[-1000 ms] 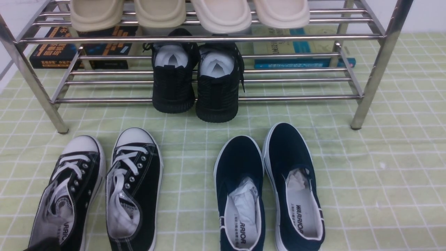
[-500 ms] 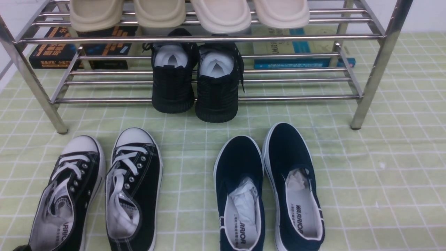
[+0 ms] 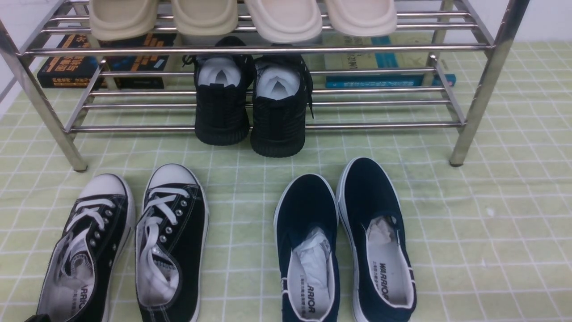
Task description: Take the shoes off the shelf with your hand from the green coffee tablecloth.
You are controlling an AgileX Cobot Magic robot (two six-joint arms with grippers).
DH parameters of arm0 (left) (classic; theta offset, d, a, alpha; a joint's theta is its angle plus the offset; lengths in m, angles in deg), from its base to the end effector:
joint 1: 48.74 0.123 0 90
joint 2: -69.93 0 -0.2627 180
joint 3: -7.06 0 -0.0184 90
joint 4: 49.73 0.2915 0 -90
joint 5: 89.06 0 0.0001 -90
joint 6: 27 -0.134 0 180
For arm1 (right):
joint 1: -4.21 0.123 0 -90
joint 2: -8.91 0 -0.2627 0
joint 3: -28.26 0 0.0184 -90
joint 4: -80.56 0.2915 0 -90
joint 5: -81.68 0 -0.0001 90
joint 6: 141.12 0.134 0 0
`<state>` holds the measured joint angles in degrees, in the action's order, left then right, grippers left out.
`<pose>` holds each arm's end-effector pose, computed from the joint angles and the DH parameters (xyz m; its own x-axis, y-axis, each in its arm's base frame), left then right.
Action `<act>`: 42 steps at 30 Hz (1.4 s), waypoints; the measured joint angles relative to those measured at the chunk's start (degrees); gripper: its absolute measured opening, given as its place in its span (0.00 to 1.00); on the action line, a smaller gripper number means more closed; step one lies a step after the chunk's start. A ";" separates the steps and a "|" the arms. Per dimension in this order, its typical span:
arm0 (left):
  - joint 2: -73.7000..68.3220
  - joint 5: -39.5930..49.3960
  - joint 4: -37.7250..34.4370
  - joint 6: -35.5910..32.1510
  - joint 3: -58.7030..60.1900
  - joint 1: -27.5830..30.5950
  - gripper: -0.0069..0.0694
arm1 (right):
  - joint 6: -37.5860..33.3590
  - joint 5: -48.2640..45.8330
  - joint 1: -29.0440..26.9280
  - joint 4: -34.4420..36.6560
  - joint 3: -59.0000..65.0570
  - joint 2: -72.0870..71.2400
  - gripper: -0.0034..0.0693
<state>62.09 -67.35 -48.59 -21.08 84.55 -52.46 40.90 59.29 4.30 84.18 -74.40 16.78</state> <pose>0.1566 -0.0092 0.1616 -0.2962 -0.0657 -0.9529 0.0329 0.9963 -0.0789 0.1564 0.0035 0.1611 -0.3027 0.0930 -0.9485 0.0038 0.9953 0.0964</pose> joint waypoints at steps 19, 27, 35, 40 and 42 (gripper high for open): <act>0.00 0.00 0.64 0.00 0.00 0.00 0.18 | 0.00 0.00 0.00 0.00 0.00 0.00 0.38; 0.00 0.00 0.64 0.00 0.00 0.00 0.18 | 0.00 0.00 0.00 0.00 0.00 0.00 0.38; 0.00 0.00 0.64 0.00 0.00 0.00 0.19 | 0.00 0.00 0.00 0.00 0.00 0.00 0.38; 0.00 0.00 0.64 0.00 0.00 0.00 0.20 | 0.00 0.00 0.00 0.00 0.00 0.00 0.38; 0.00 0.00 0.64 0.00 0.00 0.00 0.20 | 0.00 0.00 0.00 0.00 0.00 0.00 0.38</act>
<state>62.09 -67.35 -47.96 -21.08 84.55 -52.46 40.90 59.29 4.30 84.18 -74.40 16.78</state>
